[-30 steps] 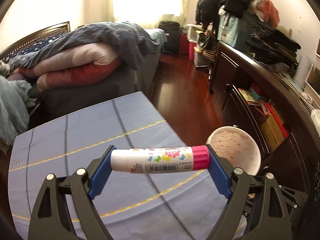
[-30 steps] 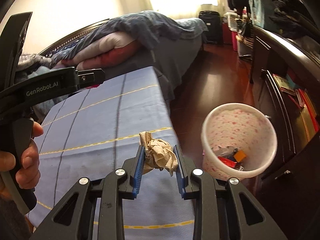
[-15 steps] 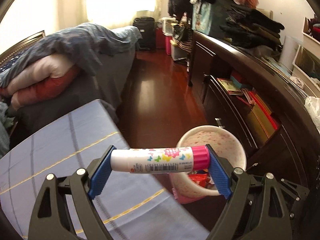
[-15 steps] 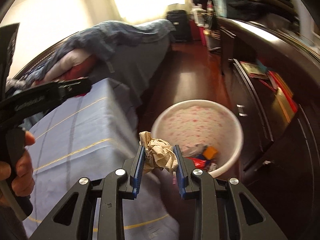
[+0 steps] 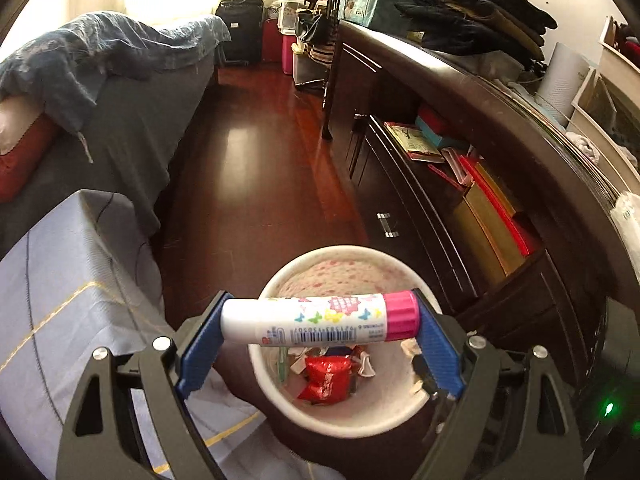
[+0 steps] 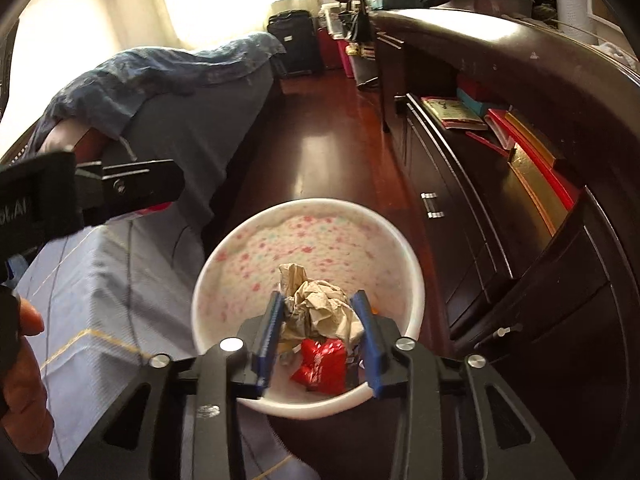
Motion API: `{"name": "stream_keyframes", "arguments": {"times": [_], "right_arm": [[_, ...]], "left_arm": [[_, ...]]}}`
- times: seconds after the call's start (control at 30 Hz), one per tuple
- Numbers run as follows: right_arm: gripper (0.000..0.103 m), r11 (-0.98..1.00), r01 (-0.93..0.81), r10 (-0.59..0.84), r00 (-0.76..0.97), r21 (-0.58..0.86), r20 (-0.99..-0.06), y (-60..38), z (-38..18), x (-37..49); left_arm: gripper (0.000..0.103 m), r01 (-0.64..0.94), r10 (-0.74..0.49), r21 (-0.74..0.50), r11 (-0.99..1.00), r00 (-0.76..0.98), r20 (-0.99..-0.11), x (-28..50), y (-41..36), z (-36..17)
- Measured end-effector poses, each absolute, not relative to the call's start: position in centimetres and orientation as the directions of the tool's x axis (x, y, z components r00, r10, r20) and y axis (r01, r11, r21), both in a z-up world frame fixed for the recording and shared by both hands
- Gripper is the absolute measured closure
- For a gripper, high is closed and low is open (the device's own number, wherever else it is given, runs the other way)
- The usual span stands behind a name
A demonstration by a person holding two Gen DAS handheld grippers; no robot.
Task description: Collect trash
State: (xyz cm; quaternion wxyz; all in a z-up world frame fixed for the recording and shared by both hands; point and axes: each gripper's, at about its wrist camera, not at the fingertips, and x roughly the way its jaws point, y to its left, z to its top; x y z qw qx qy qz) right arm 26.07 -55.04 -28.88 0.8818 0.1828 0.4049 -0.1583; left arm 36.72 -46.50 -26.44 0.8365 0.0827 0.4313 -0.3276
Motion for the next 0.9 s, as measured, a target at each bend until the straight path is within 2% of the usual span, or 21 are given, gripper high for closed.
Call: {"name": "stream_keyframes", "arguments": {"times": [0.07,0.1,0.37,0.53,0.63,0.7,0.9], "right_arm": [[0.057,0.879,0.434,-0.135,0.623,0.198,-0.771,-55.4,-29.1,26.3],[0.054,0.878,0.436,-0.136,0.623,0.198,-0.77,-55.6,-29.3,26.4],[0.051,0.88,0.442,-0.149,0.602,0.172,-0.784,-55.4,-29.5,26.5],[0.041,0.888,0.433,-0.157,0.604,0.157,-0.781,-53.7,-28.1,25.6],[0.029,0.9,0.403,-0.135,0.623,0.167,-0.771,-51.8,-26.6,24.8],[0.021,0.913,0.365,-0.105,0.643,0.184,-0.758,-49.8,-25.3,24.1],[0.008,0.955,0.226,-0.024,0.706,0.193,-0.708,-42.6,-21.6,22.4]], "left_arm": [[0.005,0.618,-0.474,-0.139,0.774,0.419,-0.774,37.1,-47.0,-26.5],[0.004,0.616,-0.475,-0.135,0.776,0.43,-0.768,37.3,-47.1,-26.5],[0.004,0.599,-0.471,-0.136,0.789,0.448,-0.76,37.9,-46.3,-26.0],[0.004,0.562,-0.437,-0.084,0.823,0.531,-0.726,36.4,-42.5,-23.9],[0.004,0.511,-0.388,-0.032,0.859,0.608,-0.693,34.9,-39.0,-21.9],[0.004,0.468,-0.354,-0.016,0.884,0.648,-0.675,33.9,-36.3,-20.4],[0.004,0.315,-0.233,0.02,0.949,0.744,-0.626,30.4,-27.4,-16.9]]}}
